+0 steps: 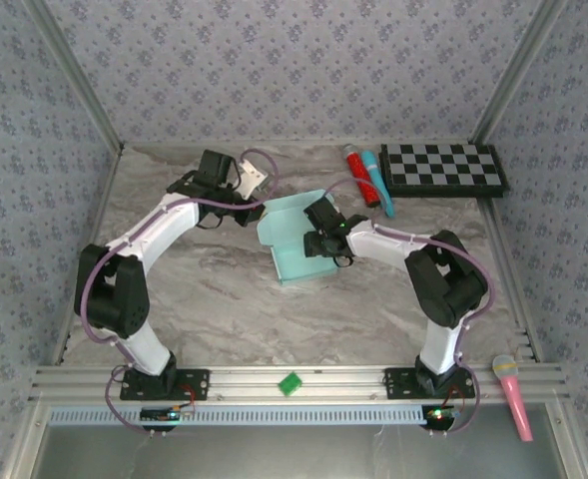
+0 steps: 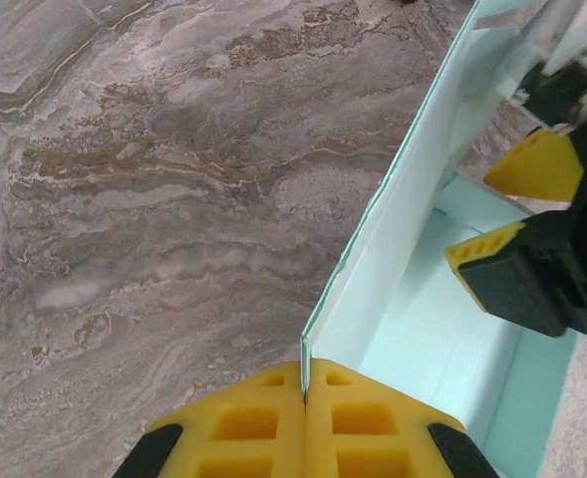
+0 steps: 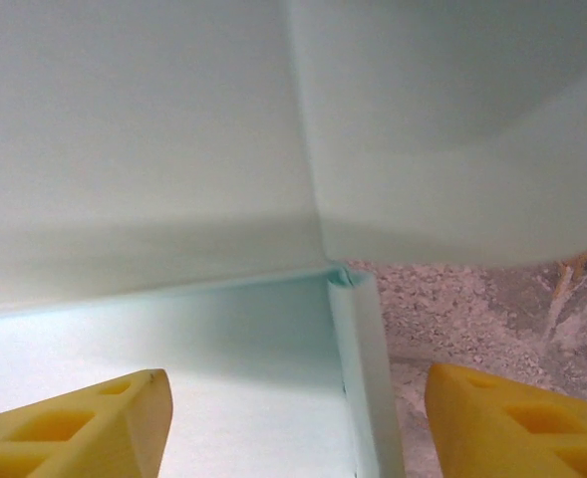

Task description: Fold the paper box

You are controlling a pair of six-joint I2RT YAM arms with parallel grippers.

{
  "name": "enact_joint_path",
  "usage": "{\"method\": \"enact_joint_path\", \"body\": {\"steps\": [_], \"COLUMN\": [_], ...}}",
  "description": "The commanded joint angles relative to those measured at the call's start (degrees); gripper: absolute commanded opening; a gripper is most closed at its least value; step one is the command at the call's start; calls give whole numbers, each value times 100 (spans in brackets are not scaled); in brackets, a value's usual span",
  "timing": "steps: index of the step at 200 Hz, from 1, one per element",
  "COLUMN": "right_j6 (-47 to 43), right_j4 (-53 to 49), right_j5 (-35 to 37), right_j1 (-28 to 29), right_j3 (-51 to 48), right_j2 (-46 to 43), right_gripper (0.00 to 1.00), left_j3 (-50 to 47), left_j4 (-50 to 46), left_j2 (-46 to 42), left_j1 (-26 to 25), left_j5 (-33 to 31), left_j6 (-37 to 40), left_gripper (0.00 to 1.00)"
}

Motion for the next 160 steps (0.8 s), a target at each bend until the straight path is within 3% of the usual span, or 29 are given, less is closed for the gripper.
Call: {"method": "enact_joint_path", "body": {"steps": [1,97,160], "right_j6": [-55,-92,-6], "right_j4": [141,252,234], "right_j5": [-129,-478,-67], "right_j1": [49,-76,-78], "right_j3": [-144,-565,-867], "right_j2": [-433,-968,-1204], "right_gripper": [73,77,77], "left_j3": [190,435,730], "left_j4": [-91,7,-11], "left_j2": [142,452,639], "left_j1": [18,18,18], "left_j5": [-23,106,173], "left_j6": [276,846,954], "left_gripper": [3,5,6]}}
